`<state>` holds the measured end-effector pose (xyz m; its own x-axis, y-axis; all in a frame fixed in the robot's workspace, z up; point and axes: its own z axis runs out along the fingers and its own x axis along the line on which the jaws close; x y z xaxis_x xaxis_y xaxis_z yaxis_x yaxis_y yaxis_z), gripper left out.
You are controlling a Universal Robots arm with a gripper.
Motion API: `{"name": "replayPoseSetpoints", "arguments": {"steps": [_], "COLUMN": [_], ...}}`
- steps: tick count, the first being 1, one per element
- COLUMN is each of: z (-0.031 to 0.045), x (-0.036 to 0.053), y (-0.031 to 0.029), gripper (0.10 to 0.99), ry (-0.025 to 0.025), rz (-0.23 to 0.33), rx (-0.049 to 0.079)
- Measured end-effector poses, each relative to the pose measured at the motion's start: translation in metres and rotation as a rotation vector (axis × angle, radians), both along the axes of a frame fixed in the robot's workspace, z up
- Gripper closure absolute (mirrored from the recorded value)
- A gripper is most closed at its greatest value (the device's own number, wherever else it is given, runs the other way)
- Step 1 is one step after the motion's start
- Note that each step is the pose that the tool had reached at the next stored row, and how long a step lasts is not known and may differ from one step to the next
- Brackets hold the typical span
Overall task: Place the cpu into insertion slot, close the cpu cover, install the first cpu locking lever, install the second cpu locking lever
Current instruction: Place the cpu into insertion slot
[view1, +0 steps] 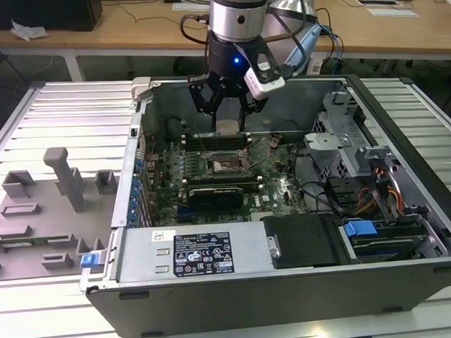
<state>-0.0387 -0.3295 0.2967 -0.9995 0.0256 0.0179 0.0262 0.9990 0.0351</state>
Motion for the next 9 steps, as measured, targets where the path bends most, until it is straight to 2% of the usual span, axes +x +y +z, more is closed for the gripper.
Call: {"name": "replayPoseSetpoints", "arguments": {"steps": [3, 9], "z": [-0.0048, -0.0065], "x": [0.0001, 0.0], "y": [0.0005, 0.0005], "gripper": [0.545, 0.545], "ry": [0.0001, 0.0008], "rz": [-0.005, -0.115], "rx": [-0.012, -0.012]}}
